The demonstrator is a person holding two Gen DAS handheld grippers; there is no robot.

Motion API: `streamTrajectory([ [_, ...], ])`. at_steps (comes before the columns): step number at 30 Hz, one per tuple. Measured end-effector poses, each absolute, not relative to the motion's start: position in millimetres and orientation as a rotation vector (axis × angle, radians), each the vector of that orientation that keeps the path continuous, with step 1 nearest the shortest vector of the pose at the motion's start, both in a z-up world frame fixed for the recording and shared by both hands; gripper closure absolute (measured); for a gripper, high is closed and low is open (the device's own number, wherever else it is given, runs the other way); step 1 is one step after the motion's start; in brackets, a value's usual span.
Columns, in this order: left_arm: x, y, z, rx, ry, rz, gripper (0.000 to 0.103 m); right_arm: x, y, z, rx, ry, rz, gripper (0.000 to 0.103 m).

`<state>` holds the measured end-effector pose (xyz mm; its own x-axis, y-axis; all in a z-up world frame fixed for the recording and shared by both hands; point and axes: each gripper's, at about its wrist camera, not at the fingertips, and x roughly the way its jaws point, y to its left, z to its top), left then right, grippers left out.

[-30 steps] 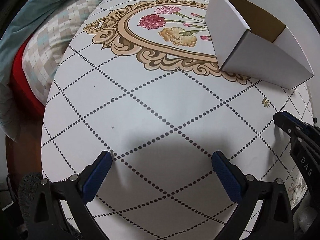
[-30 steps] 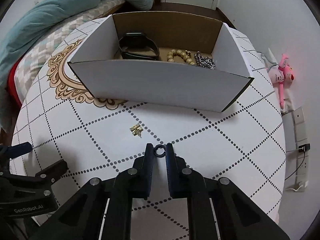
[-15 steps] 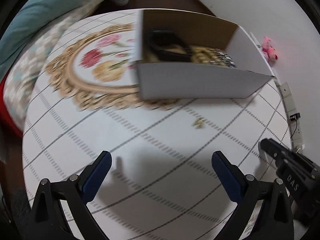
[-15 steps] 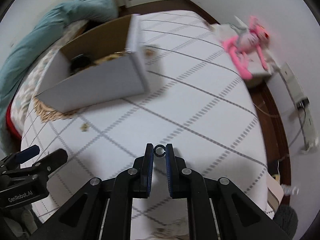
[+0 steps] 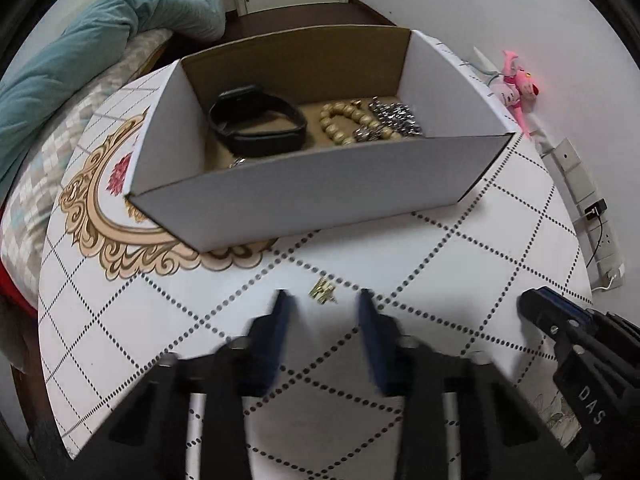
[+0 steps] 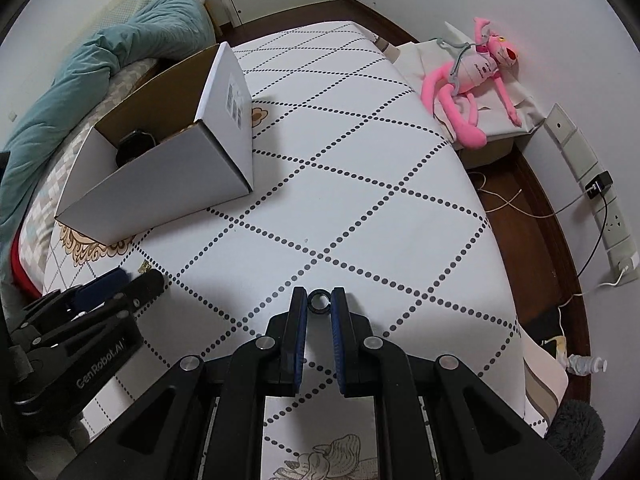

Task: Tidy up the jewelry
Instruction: 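Grasp the small silver ring with the right tool while the left tool grasps a gold charm, then carry the ring and charm into the white box and open both tools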

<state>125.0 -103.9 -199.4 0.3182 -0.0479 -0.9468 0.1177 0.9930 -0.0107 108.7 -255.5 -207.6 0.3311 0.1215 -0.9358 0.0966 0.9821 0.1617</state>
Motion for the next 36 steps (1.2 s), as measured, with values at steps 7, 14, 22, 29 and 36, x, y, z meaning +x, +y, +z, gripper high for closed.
streamTrajectory([
  [7, 140.2, -115.4, -199.7, 0.062, 1.238, -0.121, 0.099, 108.7, -256.9, -207.1, 0.210, 1.237, 0.024, 0.090],
  [14, 125.5, -105.3, -193.0, 0.040, 1.221, -0.132, 0.100, 104.2, -254.9, -204.5, 0.216, 1.235, 0.043, 0.090],
  [22, 100.0, -88.9, -166.6, -0.002, 1.179, -0.162, 0.100, 98.6, -248.8, -185.2, 0.214, 1.202, 0.082, 0.091],
  [29, 85.0, -55.6, -130.2, -0.068, 1.127, -0.159, 0.100, 94.5, -246.5, -163.9, 0.224, 1.165, 0.109, 0.091],
  [36, 101.5, -29.8, -84.1, -0.147, 1.051, -0.157, 0.100, 109.1, -238.1, -123.3, 0.260, 1.092, 0.168, 0.091],
])
